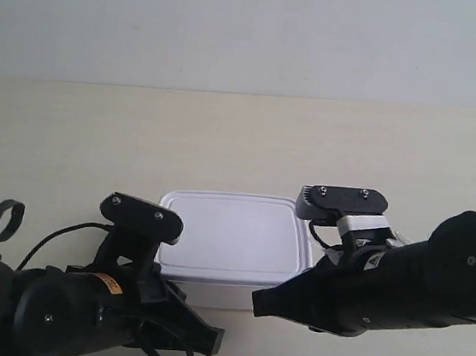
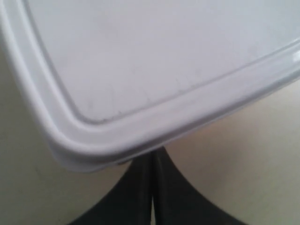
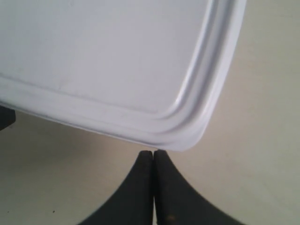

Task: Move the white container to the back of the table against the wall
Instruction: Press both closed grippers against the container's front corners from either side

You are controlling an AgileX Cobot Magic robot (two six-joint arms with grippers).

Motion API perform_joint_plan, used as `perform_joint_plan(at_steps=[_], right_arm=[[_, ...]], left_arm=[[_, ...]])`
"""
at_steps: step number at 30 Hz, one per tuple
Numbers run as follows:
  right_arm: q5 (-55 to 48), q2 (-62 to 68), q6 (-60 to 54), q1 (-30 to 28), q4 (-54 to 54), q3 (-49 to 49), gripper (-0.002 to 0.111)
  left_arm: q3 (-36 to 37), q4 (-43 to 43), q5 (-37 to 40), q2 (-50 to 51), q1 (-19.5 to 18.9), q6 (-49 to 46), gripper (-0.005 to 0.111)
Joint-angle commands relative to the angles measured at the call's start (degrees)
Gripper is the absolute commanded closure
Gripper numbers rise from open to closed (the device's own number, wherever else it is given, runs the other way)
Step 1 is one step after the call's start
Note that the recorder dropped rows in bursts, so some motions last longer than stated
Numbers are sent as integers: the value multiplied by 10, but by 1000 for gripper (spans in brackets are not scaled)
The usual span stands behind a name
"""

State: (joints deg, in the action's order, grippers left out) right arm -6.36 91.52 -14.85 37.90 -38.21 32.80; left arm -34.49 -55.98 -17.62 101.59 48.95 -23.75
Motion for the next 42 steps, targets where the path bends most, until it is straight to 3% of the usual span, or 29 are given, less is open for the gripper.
perform_joint_plan(at_steps=[1, 9, 17, 30, 42], right_arm=[[5, 23, -5, 1, 0, 14, 108], [21, 53, -8, 1, 0, 38, 108], [22, 54, -12, 1, 0, 65, 108], [14, 60, -12, 1, 0, 99, 108], [18, 95, -10, 1, -3, 99, 108]], left_arm=[[-3, 1, -33, 16, 3, 0, 107], [-3, 4, -66, 20, -2, 0, 107], [-36, 35, -25, 20, -45, -6, 107], [-54, 35, -12, 20, -78, -33, 107], [-54, 47, -8, 21, -78, -35, 107]])
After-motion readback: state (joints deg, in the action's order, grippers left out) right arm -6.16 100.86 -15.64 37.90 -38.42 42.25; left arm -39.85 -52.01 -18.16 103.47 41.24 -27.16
